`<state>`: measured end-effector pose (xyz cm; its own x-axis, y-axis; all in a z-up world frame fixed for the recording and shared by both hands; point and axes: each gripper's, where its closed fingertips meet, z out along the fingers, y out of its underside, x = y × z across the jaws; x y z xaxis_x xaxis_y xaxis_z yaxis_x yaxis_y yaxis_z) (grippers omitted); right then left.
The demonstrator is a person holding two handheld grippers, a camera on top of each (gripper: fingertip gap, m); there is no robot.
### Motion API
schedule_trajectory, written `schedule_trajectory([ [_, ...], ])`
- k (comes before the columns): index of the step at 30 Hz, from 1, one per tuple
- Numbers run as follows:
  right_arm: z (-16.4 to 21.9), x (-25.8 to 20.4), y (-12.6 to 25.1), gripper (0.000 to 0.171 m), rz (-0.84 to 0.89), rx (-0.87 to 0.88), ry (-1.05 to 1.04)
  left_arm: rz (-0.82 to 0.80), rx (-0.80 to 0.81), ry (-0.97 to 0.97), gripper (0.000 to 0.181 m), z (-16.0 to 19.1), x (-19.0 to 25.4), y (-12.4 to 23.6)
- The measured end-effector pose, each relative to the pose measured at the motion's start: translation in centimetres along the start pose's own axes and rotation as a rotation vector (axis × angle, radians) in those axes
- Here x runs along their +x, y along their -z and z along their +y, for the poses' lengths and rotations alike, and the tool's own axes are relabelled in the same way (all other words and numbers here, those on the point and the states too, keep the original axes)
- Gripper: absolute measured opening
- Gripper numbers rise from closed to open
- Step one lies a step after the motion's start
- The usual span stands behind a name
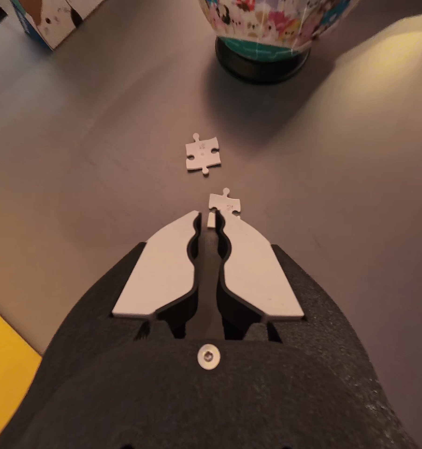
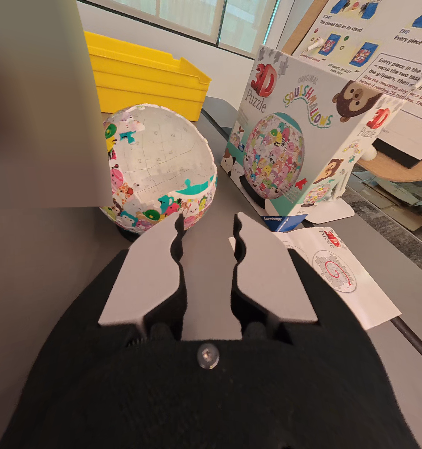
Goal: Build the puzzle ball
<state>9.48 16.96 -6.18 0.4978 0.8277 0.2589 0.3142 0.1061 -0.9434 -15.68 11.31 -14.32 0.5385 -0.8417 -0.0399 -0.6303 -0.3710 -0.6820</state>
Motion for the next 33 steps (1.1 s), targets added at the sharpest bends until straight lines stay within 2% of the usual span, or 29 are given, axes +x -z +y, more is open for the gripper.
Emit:
schedule_trajectory([
  [2,0.0,0.1,-0.1,0.040,0.009,-0.002,0.003,0.031,0.008,0.068,0.028,-0.3,0.3,0.2],
  [6,0.0,-0.2,-0.2,0.040,0.006,-0.011,0.021,0.040,-0.011,0.121,0.044,0.2,0.7,0.6],
  [10,0.0,-0.5,-0.2,0.040,-0.003,-0.015,0.041,0.017,-0.048,0.056,0.048,0.9,1.8,0.5],
  [14,0.2,-0.7,-0.3,0.040,-0.017,-0.020,0.039,-0.026,-0.064,-0.097,0.050,0.5,1.3,-0.1],
  [19,0.2,-1.1,-0.3,0.040,-0.030,-0.029,0.052,0.112,-0.093,-0.146,0.044,0.6,1.5,-1.1],
  [20,0.2,-1.2,-0.3,0.040,-0.029,-0.035,0.059,0.139,-0.089,-0.134,0.037,0.6,1.6,-1.1],
  [22,0.4,-1.2,-0.3,0.040,-0.017,-0.054,0.081,0.142,-0.078,-0.129,0.027,0.6,1.2,-1.1],
  [27,0.9,-0.8,0.1,0.040,0.031,-0.073,0.075,0.158,-0.056,-0.133,0.025,0.9,1.3,-0.6],
  [29,1.3,-0.6,0.4,0.040,0.059,-0.097,0.064,0.181,-0.024,-0.138,0.000,0.8,1.7,-0.1],
  [32,1.1,-0.4,1.1,0.040,0.098,-0.110,0.051,0.196,-0.036,-0.139,0.000,1.3,1.9,0.3],
  [33,1.1,-0.5,1.3,0.040,0.104,-0.112,0.046,0.197,-0.048,-0.137,0.006,1.5,1.9,0.3],
])
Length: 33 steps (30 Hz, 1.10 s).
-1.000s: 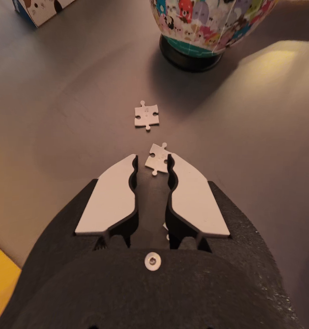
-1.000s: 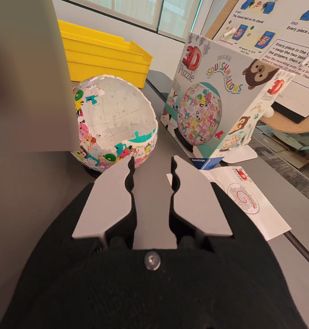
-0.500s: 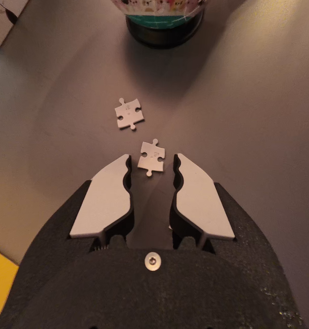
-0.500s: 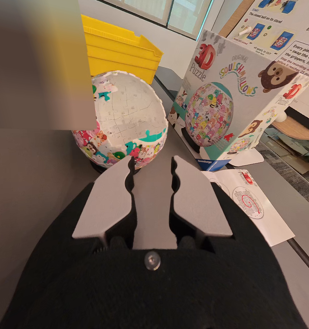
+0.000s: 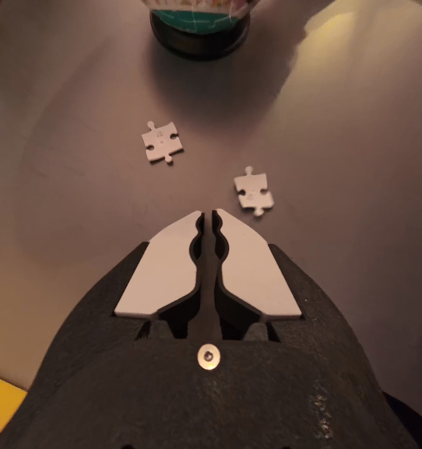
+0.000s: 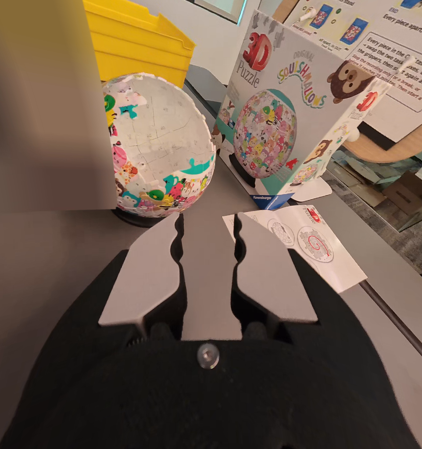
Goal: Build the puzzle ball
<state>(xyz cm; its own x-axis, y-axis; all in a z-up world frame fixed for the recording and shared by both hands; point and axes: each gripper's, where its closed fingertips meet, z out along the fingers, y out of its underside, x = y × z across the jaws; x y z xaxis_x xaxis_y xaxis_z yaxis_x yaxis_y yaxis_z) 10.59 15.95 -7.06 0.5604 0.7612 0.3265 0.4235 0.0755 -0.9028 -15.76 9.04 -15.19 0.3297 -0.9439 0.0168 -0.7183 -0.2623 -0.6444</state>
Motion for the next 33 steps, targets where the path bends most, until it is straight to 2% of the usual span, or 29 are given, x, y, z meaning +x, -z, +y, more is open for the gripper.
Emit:
schedule_trajectory([
  [4,-0.4,-0.3,0.7,0.040,0.021,0.003,0.002,-0.009,0.054,0.023,0.010,-0.6,-0.1,0.7],
  [11,-3.4,-2.5,2.7,0.040,-0.002,0.088,0.012,0.062,0.054,0.039,0.039,-0.9,2.2,1.8],
  [16,-4.2,-5.2,3.3,0.040,-0.061,0.106,0.058,0.069,-0.005,-0.075,0.049,-1.3,4.1,0.0],
  [19,-4.5,-6.1,3.6,0.040,-0.091,0.117,0.064,0.063,-0.062,-0.038,0.058,-1.1,4.1,-1.5],
  [21,-4.6,-6.5,3.8,0.040,-0.103,0.121,0.063,0.046,-0.051,-0.004,0.046,-1.6,3.7,-1.8],
  [23,-4.5,-6.7,4.0,0.040,-0.109,0.117,0.062,0.064,-0.043,0.009,0.015,-1.7,3.9,-1.9],
  [33,-4.7,-9.6,4.0,0.040,-0.180,0.092,0.032,0.013,0.004,-0.001,0.008,-1.8,4.4,-1.2],
])
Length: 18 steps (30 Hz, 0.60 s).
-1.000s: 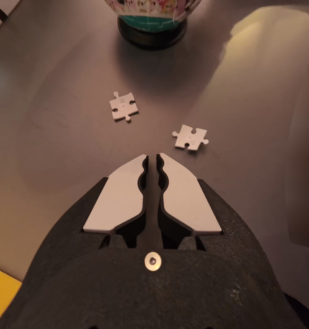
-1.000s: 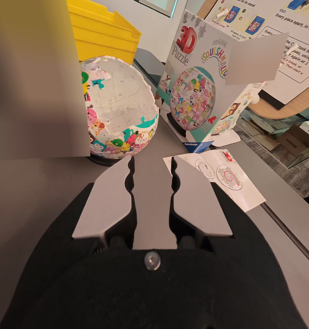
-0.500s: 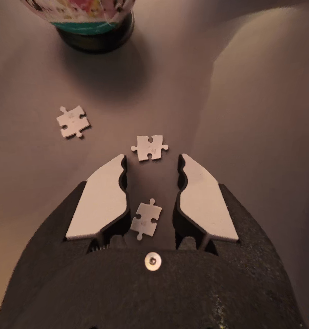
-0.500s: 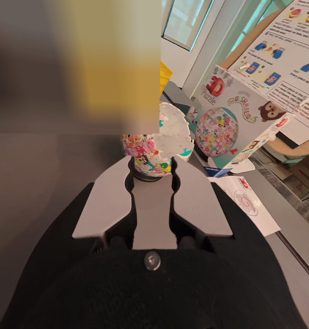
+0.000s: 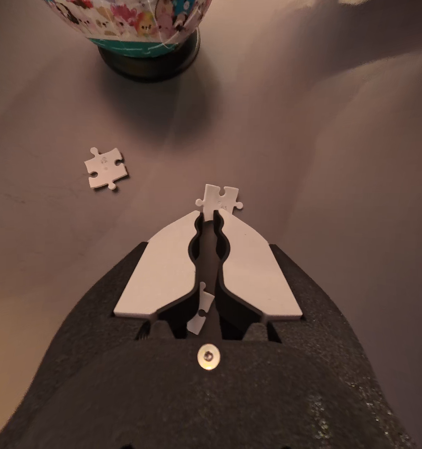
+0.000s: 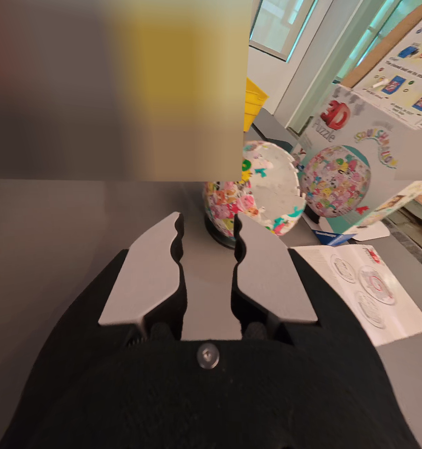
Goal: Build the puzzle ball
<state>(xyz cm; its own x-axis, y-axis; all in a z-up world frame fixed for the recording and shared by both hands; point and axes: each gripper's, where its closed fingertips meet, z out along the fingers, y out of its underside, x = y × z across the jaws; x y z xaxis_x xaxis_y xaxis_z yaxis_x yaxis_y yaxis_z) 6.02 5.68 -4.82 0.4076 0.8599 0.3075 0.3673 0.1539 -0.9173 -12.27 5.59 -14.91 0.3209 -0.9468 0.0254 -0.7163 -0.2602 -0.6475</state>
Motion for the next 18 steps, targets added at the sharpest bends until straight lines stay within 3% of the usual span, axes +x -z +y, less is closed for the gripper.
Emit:
schedule_trajectory([
  [9,-4.3,-8.0,-5.7,0.039,-0.155,0.056,-0.309,0.024,0.230,0.064,0.002,-2.9,3.1,2.8],
  [13,-3.4,-10.2,-9.1,0.039,-0.218,-0.043,-0.397,0.080,0.300,0.051,0.002,-3.6,5.3,3.6],
  [18,-3.1,-12.1,-10.6,0.030,-0.331,-0.035,-0.583,0.146,0.374,0.033,0.002,-4.2,6.8,4.7],
])
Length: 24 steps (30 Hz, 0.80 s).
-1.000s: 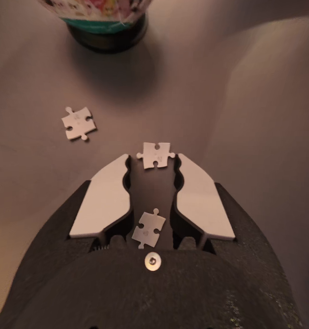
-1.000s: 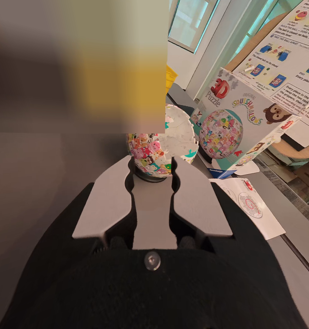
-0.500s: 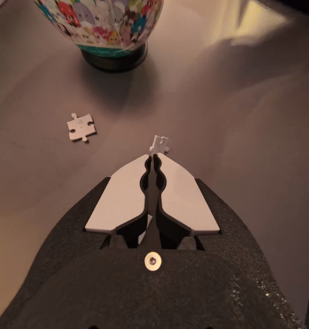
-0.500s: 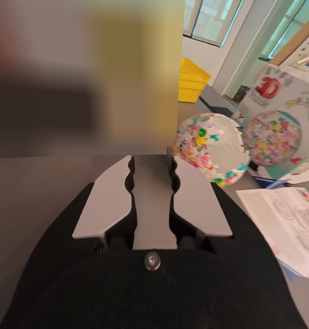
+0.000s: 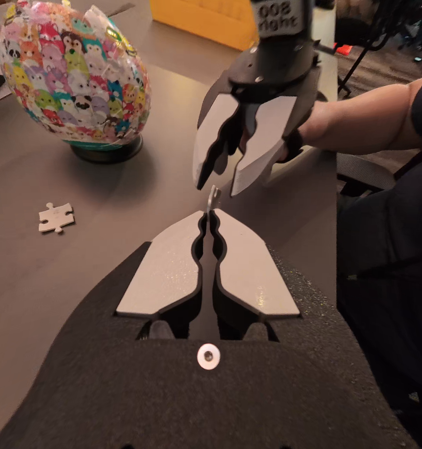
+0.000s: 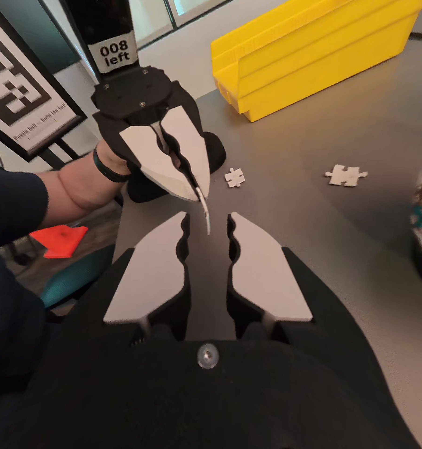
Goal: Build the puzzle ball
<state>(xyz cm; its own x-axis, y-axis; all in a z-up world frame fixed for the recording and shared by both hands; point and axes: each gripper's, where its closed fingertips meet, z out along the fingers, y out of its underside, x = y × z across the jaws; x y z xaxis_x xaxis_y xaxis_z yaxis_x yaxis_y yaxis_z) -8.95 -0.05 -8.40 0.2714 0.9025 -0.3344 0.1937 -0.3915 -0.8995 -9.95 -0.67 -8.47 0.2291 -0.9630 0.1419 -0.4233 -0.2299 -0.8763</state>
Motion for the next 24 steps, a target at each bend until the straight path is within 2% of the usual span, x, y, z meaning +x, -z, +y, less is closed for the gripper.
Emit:
schedule_trajectory([
  [2,0.3,-0.6,-0.3,0.017,-0.052,-0.001,-0.040,0.023,0.028,0.002,0.002,-0.3,0.3,0.2],
  [3,0.4,-1.0,-0.3,0.005,-0.078,-0.006,-0.049,0.049,0.040,0.007,0.002,-0.5,0.6,0.2],
  [4,0.6,-0.9,-0.4,0.003,-0.076,-0.017,-0.054,0.068,0.048,0.017,0.002,-0.6,0.8,0.2],
  [6,0.9,-1.1,-0.3,0.003,-0.079,-0.032,-0.058,0.091,0.031,0.046,0.002,-0.3,1.0,0.1],
  [8,1.2,-1.1,0.2,0.003,-0.056,-0.037,-0.055,0.082,-0.004,0.055,0.024,0.4,1.0,0.0],
  [11,1.4,-0.3,1.9,0.003,0.002,-0.041,-0.072,0.017,-0.039,0.007,0.030,1.7,0.2,0.7],
  [15,0.6,2.3,6.1,0.003,0.134,-0.044,-0.103,-0.078,-0.042,-0.040,0.041,2.2,-1.7,1.6],
  [21,-0.8,7.2,12.4,0.003,0.355,-0.025,-0.083,-0.089,-0.063,-0.020,0.056,1.8,-4.5,1.2],
  [24,-0.8,8.9,14.4,0.003,0.372,-0.003,-0.107,-0.059,-0.040,-0.009,0.055,0.9,-4.7,0.7],
])
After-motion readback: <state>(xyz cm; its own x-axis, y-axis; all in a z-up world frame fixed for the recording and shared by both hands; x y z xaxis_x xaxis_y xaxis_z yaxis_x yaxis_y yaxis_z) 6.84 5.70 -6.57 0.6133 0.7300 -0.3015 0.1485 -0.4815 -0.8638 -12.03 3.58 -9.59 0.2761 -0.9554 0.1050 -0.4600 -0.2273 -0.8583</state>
